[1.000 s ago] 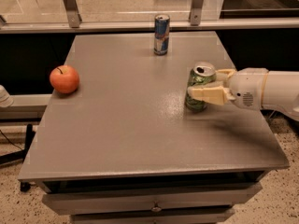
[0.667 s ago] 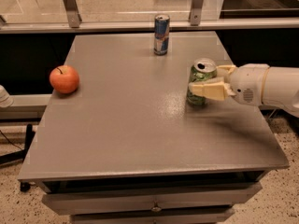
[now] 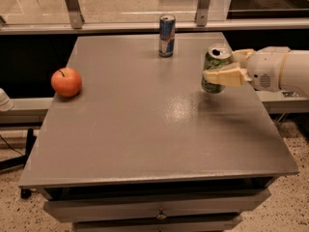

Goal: Move green can near redbull can

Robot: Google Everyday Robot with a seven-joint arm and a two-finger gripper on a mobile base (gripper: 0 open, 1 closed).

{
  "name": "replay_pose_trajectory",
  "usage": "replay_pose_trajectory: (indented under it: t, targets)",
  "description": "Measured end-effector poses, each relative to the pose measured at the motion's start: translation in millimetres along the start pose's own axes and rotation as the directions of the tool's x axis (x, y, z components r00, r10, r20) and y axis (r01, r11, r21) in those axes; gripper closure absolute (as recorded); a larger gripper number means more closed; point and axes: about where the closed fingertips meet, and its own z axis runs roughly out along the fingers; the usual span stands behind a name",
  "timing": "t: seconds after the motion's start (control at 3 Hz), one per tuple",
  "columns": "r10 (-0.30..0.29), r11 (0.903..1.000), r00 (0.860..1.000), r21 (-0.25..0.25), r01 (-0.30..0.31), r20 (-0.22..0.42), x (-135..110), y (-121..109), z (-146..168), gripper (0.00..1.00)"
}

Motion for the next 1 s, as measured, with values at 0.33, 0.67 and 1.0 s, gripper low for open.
replay_pose_trajectory:
  t: [0.33,0.67,1.0]
  targets:
    - [0.001,1.0000,0.999,-0.005,-0.001,0.035,-5.3,-7.3,12.3,1.00]
    - [-0.009,0.9999,0.996,-0.004,0.010,0.093,-14.2,-30.8,43.8,1.00]
    - [-0.032,0.9993,0.991,-0.016,0.035,0.132,-24.9,-60.2,85.6,1.00]
